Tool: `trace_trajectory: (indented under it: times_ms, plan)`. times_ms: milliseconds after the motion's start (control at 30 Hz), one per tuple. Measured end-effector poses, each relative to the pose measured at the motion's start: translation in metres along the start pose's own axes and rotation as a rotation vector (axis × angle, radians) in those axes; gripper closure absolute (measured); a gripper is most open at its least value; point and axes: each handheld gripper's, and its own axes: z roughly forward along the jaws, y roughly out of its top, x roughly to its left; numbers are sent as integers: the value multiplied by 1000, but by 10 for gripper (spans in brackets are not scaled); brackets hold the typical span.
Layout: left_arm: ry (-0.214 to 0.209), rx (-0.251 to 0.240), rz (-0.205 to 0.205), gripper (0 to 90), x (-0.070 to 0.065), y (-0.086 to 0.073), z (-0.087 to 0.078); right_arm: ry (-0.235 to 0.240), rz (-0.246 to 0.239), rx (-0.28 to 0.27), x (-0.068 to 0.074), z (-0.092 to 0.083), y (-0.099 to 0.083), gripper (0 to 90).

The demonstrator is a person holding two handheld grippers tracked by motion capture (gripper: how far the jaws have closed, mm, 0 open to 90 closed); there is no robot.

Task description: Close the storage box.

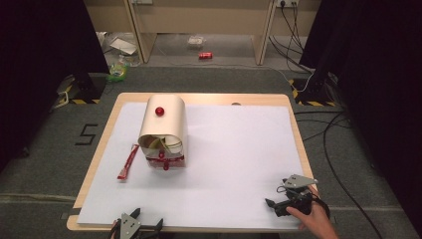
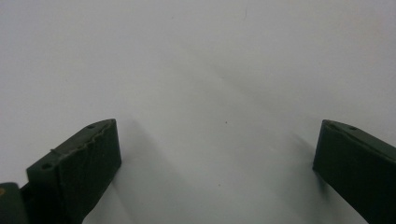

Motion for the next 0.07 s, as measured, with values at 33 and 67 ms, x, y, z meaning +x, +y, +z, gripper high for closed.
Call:
trace_trajectory:
  times_ms: [33,67]
  plan:
    - [0,0,0,151,0,0,0,0,0,0,0,0,0,13]
    - [0,0,0,151,0,0,0,0,0,0,0,0,0,13]
